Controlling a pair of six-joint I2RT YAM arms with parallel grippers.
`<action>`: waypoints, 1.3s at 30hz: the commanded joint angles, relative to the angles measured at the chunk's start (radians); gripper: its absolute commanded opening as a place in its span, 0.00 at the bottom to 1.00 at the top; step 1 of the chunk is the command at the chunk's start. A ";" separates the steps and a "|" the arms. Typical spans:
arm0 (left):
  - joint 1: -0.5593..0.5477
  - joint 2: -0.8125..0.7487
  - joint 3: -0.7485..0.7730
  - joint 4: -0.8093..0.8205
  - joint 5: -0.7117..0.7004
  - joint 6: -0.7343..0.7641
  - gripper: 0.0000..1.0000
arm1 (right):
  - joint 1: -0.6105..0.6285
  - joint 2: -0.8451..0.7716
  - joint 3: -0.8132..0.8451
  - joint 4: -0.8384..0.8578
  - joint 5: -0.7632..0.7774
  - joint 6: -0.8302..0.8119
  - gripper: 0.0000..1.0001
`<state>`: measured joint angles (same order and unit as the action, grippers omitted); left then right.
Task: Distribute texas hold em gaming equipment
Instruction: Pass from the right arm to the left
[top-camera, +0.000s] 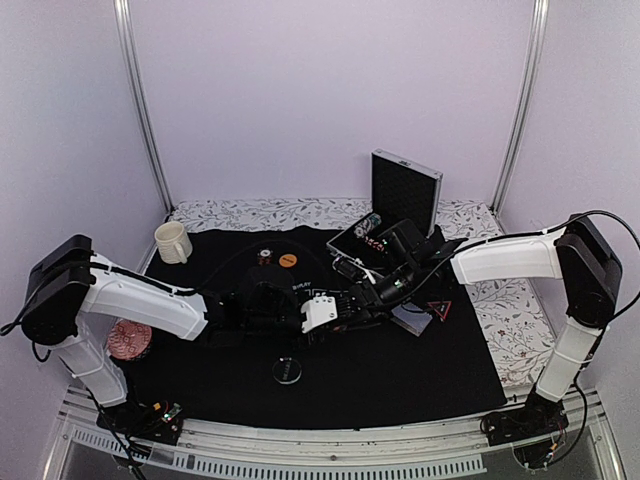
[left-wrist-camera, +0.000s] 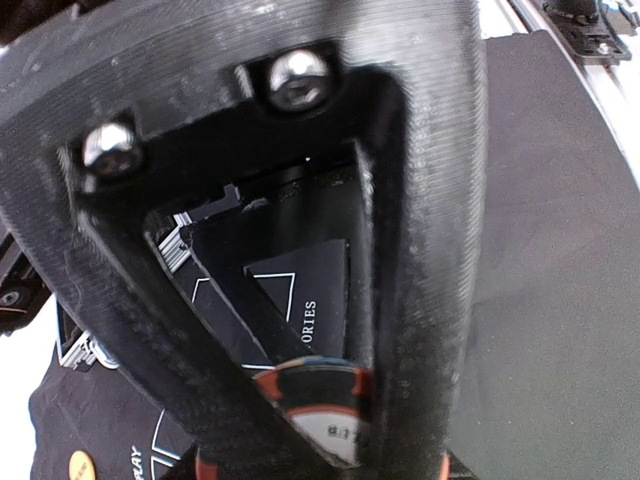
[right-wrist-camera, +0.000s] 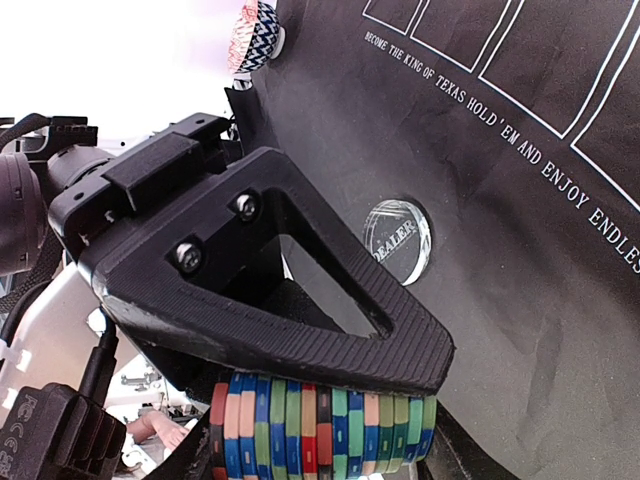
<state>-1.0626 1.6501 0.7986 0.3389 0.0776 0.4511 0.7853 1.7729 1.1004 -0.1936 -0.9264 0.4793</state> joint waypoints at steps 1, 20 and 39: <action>0.006 -0.007 0.016 -0.004 0.019 -0.014 0.00 | 0.004 -0.041 0.023 0.051 -0.038 -0.005 0.02; 0.007 -0.015 0.059 -0.168 0.020 -0.057 0.00 | 0.004 -0.013 0.033 0.042 -0.018 -0.019 0.30; 0.009 0.011 0.086 -0.294 0.022 -0.087 0.00 | -0.004 0.054 0.025 0.049 -0.025 -0.046 0.37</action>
<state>-1.0630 1.6497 0.8680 0.1505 0.0830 0.4152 0.7849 1.8065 1.1038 -0.1890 -0.9485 0.4934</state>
